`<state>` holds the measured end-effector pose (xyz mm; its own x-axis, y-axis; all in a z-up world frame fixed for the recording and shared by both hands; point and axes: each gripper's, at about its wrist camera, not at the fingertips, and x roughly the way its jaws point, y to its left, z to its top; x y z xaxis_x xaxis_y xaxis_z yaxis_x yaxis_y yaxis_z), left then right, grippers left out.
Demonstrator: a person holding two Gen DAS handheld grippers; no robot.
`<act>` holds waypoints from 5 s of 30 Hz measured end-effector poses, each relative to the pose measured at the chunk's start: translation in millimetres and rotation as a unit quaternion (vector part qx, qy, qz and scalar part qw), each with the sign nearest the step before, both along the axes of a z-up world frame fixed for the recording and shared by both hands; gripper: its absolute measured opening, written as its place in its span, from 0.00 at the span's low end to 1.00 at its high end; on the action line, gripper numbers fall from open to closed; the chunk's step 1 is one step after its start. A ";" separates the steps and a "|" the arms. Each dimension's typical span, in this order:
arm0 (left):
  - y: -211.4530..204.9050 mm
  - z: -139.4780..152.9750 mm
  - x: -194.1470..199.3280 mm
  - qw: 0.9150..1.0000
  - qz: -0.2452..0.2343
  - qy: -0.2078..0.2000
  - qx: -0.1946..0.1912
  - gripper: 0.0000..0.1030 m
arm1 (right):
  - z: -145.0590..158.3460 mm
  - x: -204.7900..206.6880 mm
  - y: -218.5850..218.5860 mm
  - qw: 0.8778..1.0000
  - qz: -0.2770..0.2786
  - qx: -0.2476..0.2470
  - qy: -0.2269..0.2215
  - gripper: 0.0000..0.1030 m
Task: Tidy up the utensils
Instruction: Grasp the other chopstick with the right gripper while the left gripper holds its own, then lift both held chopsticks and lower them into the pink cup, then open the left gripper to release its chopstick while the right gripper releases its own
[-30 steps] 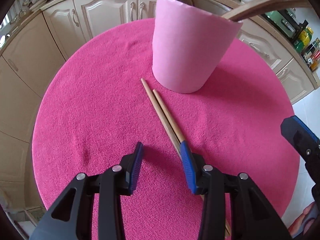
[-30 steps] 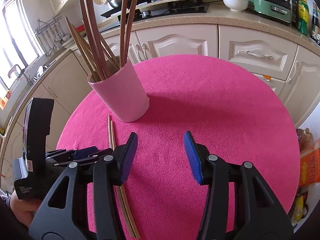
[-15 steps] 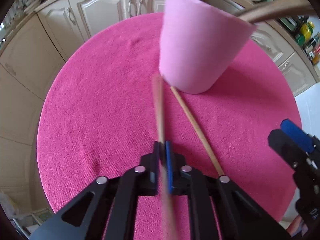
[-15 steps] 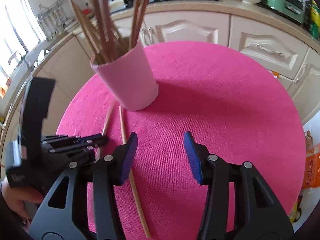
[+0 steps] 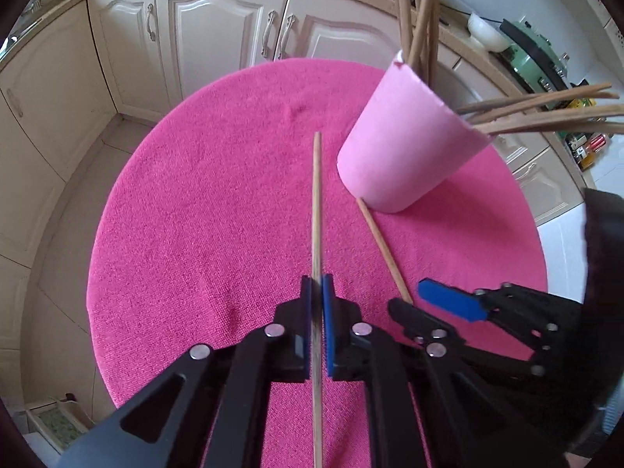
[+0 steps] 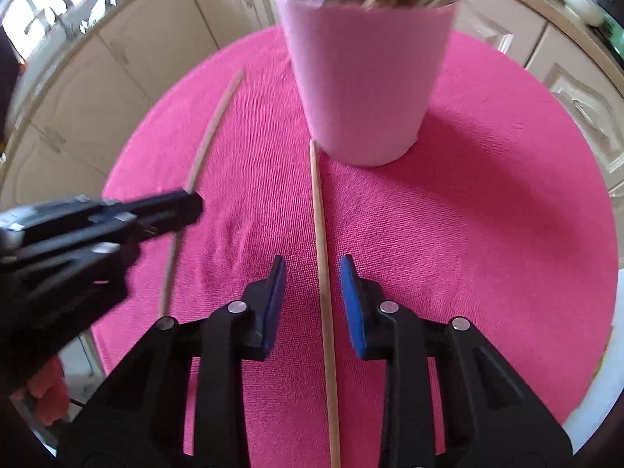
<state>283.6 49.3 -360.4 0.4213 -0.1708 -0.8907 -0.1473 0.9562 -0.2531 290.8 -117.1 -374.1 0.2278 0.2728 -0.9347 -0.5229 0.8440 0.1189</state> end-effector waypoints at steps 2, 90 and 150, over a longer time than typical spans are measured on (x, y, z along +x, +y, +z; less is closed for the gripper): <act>-3.5 7.3 -2.9 1.000 -0.002 -0.006 -0.004 0.05 | -5.1 2.6 5.3 1.000 0.006 -0.016 0.009 0.21; -64.2 119.8 62.4 0.953 -0.007 -0.293 0.078 0.05 | 159.5 115.9 -45.4 0.968 0.045 0.162 -0.189 0.06; -68.3 174.5 24.6 0.962 0.021 -0.261 0.076 0.38 | 172.5 67.9 -53.6 0.977 0.015 0.143 -0.158 0.25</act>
<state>308.1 -19.0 -185.9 0.8220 -0.0277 -0.5688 -0.0779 0.9840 -0.1605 358.7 -170.7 -201.6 0.4808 0.5239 -0.7032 -0.5965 0.7832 0.1757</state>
